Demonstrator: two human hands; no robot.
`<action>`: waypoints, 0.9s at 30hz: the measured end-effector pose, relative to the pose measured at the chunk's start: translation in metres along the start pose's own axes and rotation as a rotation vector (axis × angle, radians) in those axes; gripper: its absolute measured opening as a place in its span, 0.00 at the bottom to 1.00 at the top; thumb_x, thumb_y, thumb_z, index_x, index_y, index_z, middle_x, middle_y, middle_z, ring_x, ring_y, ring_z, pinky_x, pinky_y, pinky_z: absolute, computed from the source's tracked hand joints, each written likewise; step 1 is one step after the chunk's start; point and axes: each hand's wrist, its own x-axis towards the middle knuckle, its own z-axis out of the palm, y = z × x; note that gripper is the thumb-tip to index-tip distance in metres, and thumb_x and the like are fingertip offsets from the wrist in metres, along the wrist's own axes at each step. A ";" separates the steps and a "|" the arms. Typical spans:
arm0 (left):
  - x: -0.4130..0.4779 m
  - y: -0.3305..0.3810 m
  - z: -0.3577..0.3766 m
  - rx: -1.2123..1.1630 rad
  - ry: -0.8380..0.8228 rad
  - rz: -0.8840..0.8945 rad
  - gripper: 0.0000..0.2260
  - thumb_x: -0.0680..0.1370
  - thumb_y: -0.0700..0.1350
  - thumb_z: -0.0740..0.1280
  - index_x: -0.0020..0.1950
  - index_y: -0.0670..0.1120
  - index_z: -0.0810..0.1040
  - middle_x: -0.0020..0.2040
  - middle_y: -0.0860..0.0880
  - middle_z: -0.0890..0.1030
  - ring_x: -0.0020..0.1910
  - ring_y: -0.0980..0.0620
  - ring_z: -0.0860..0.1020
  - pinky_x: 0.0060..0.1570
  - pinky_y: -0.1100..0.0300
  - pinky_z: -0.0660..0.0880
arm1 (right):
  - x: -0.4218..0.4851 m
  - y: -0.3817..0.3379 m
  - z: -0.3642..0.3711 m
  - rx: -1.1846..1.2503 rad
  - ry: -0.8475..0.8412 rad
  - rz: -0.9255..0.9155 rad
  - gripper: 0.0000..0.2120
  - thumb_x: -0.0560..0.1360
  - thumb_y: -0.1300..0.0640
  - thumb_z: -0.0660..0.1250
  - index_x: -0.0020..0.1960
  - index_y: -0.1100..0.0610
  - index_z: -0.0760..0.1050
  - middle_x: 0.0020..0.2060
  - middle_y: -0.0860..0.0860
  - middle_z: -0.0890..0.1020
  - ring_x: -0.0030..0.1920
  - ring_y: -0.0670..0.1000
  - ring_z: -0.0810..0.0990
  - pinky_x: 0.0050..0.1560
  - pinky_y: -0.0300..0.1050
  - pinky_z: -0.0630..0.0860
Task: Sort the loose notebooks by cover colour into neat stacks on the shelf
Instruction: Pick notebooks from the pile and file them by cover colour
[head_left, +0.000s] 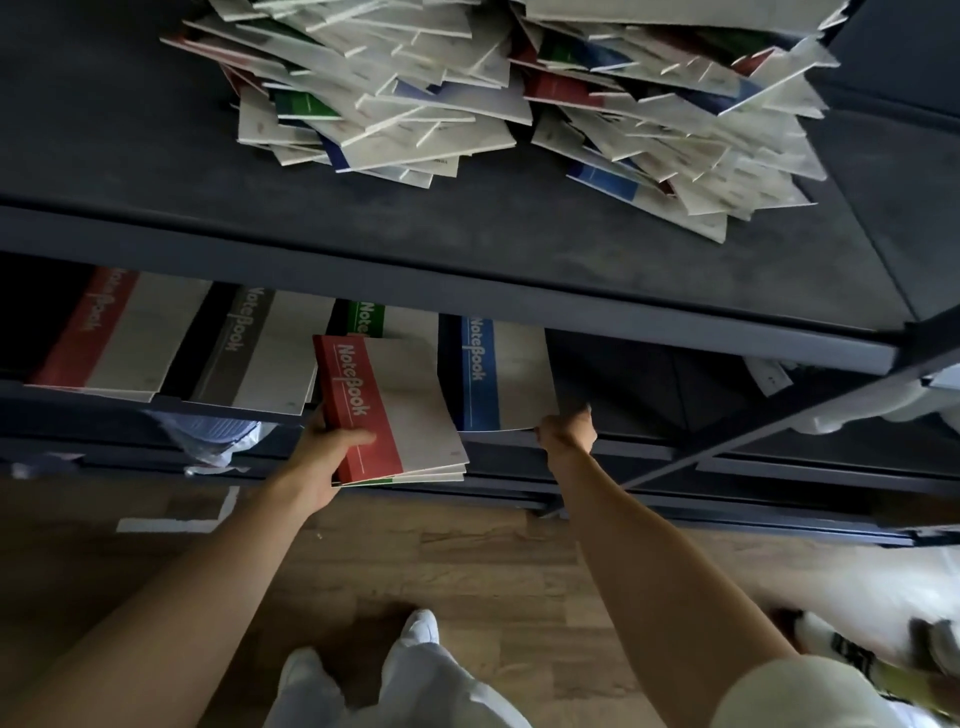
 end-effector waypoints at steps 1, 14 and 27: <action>0.000 0.000 0.000 -0.005 0.007 -0.007 0.23 0.73 0.28 0.65 0.65 0.46 0.70 0.51 0.44 0.78 0.56 0.40 0.75 0.58 0.45 0.72 | -0.002 0.000 0.000 0.018 -0.005 -0.001 0.20 0.74 0.69 0.60 0.65 0.62 0.67 0.58 0.62 0.77 0.57 0.62 0.77 0.55 0.50 0.76; -0.021 0.010 -0.029 0.034 -0.089 0.031 0.22 0.73 0.27 0.65 0.61 0.47 0.70 0.54 0.45 0.77 0.56 0.43 0.75 0.56 0.49 0.71 | -0.083 -0.042 0.039 -0.268 -0.646 -0.074 0.09 0.76 0.54 0.67 0.45 0.60 0.71 0.30 0.52 0.71 0.29 0.48 0.71 0.30 0.39 0.73; -0.018 0.050 -0.210 0.087 -0.154 0.087 0.16 0.78 0.35 0.63 0.65 0.45 0.70 0.59 0.41 0.78 0.57 0.42 0.77 0.62 0.44 0.70 | -0.220 -0.062 0.172 -0.290 -0.355 -0.242 0.22 0.75 0.54 0.66 0.65 0.59 0.65 0.57 0.57 0.76 0.42 0.55 0.81 0.32 0.43 0.81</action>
